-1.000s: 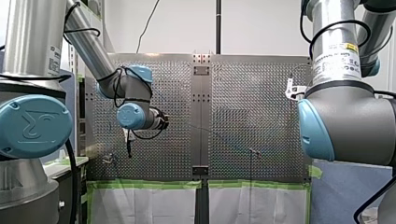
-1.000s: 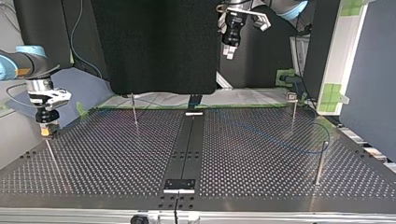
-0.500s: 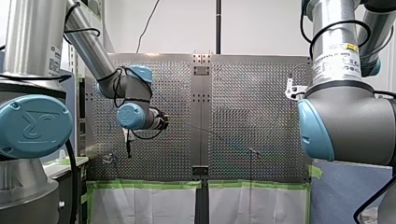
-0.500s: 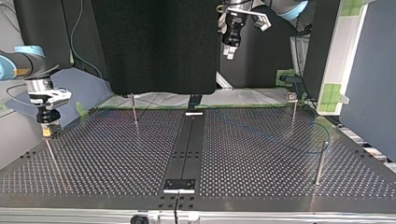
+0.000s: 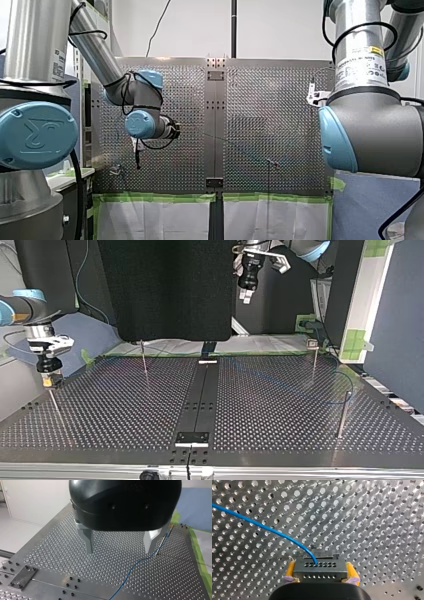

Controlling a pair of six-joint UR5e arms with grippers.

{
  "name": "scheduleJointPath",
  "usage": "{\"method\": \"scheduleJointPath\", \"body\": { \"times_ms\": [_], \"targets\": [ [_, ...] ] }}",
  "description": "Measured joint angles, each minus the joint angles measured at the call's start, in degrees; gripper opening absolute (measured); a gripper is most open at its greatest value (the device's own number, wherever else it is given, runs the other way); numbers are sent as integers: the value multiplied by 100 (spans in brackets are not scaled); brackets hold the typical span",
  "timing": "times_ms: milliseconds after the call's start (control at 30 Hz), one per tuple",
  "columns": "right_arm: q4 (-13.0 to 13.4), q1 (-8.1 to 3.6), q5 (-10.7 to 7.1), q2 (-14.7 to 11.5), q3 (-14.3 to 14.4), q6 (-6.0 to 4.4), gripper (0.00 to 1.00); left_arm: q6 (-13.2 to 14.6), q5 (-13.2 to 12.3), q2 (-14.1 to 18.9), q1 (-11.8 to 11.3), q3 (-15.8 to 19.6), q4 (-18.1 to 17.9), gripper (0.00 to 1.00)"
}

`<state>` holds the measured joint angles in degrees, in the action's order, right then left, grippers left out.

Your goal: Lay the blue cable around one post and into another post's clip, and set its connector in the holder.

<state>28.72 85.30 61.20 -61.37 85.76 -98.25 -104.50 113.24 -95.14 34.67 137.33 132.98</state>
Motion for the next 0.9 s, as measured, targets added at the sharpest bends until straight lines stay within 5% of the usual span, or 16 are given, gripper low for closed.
{"method": "scheduleJointPath", "body": {
  "times_ms": [900],
  "targets": [
    [68, -8, -78, 116, -68, -56, 0, -6, -13, 1, -20, -3, -1, 100]
  ]
}}
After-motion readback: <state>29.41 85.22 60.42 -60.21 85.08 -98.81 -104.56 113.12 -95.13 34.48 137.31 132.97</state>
